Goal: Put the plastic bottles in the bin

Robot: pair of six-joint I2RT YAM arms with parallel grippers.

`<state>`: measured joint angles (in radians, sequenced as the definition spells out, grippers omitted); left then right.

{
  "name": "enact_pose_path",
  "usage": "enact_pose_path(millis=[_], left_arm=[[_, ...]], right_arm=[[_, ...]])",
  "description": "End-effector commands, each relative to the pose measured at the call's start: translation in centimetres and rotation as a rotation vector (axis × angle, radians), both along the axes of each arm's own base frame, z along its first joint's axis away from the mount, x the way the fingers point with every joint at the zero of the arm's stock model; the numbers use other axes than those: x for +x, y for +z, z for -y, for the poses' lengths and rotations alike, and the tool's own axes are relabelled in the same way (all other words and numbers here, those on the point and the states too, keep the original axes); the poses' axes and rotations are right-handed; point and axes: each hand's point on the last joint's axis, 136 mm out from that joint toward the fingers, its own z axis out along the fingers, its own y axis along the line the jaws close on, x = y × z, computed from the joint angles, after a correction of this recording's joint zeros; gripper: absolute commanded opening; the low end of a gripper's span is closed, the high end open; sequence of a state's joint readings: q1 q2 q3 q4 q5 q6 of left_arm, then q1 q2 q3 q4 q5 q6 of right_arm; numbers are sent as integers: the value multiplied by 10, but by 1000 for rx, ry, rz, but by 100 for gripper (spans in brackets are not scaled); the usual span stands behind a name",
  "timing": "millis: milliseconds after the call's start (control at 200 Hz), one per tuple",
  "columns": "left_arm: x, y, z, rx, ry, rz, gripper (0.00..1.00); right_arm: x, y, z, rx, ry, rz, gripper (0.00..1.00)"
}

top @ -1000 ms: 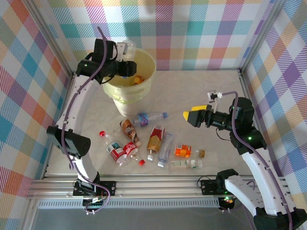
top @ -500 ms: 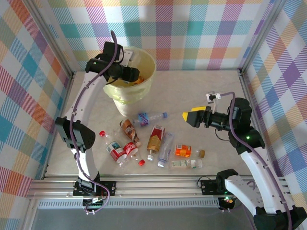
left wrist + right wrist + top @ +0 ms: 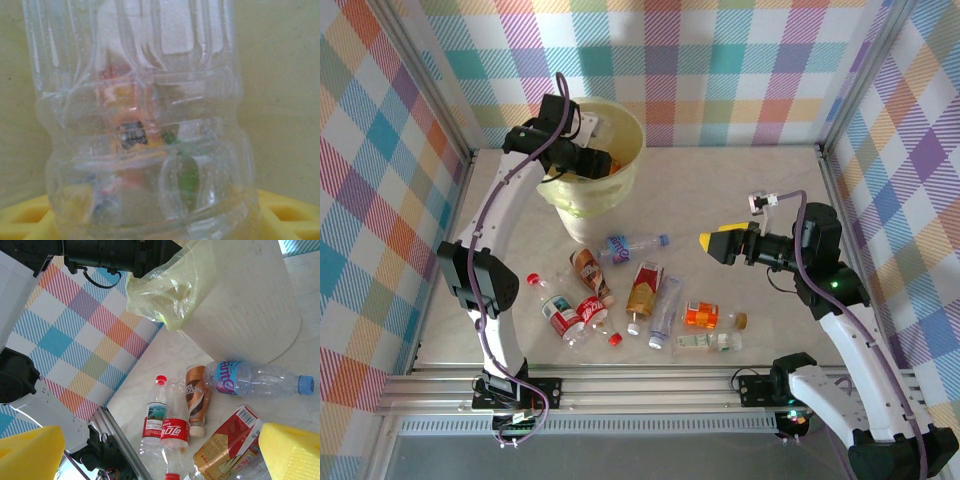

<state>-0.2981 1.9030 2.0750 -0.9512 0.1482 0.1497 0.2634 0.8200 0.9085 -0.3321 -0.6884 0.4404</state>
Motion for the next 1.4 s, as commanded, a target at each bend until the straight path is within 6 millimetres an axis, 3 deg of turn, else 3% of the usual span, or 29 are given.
enact_pose_path(millis=[0, 285, 605, 710, 965, 1250, 1395], left_arm=[[-2, 7, -2, -11, -3, 8, 73], [-6, 31, 3, -64, -8, 46, 82], [-36, 98, 12, -211, -44, 159, 90], [-52, 113, 12, -238, -44, 193, 100], [-126, 128, 35, -337, -179, 207, 100], [-219, 104, 76, -520, -411, 107, 100], [-257, 89, 92, -570, -516, 53, 100]], right_arm=[[-2, 1, -1, 5, 0, 5, 100], [-4, 0, 0, -1, 0, -8, 100], [-7, -20, 7, -61, -33, -89, 100], [-8, -29, 12, -101, -62, -153, 100], [-21, -72, 32, -267, -128, -331, 100], [-46, -122, 44, -411, -125, -487, 100], [-53, -148, 47, -484, -152, -572, 100]])
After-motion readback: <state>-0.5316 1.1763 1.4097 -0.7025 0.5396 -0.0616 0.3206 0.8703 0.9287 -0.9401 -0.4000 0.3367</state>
